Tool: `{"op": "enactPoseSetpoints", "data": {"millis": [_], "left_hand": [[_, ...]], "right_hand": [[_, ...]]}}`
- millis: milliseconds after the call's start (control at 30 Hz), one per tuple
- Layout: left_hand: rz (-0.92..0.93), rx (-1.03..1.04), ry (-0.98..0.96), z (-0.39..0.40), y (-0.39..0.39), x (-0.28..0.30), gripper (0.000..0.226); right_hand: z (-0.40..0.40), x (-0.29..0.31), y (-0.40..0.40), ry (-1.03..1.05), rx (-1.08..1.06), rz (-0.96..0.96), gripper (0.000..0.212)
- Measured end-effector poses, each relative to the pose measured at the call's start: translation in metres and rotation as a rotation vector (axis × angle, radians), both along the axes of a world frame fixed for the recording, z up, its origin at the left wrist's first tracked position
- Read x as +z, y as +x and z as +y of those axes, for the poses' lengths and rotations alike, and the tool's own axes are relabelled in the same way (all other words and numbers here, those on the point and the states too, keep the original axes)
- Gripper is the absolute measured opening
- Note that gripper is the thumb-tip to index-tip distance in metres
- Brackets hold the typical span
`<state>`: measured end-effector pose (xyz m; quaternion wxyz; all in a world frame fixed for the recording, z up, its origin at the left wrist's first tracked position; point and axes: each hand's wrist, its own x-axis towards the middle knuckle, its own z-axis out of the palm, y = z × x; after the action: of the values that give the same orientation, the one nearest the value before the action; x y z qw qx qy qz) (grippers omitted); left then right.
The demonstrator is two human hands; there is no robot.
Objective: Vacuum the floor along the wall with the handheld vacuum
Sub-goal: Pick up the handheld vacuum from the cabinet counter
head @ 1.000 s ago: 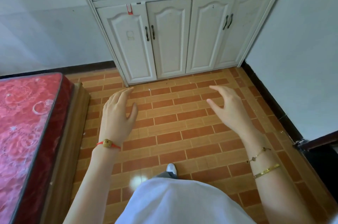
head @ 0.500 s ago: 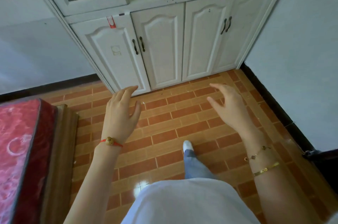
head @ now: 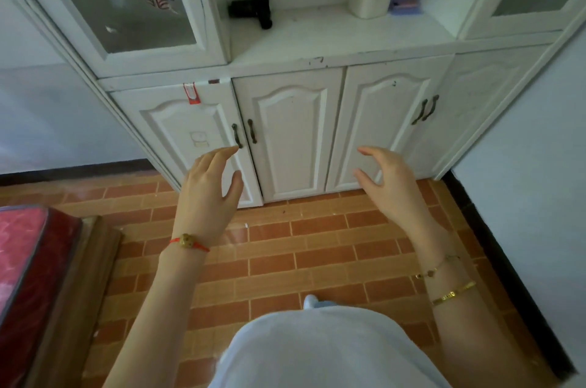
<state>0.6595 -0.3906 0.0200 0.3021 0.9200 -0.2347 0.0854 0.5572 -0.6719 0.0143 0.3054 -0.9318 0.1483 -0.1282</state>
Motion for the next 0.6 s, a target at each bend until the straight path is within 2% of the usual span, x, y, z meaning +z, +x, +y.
{"op": "enactPoseSetpoints", "data": {"millis": [200,400,600], "left_hand": [[0.007,0.073,-0.001,-0.035,0.074,0.000,0.042],[-0.001,0.069,-0.031,-0.060,0.156,-0.008,0.041],[-0.033,0.044,-0.050,-0.087,0.266,-0.010,0.040]], "right_hand": [[-0.039,0.008,0.102,-0.015,0.078,-0.010,0.045],[-0.064,-0.009,0.190,-0.008,0.097,0.026,0.046],[-0.088,-0.011,0.294,-0.026,0.089,-0.024,0.044]]}}
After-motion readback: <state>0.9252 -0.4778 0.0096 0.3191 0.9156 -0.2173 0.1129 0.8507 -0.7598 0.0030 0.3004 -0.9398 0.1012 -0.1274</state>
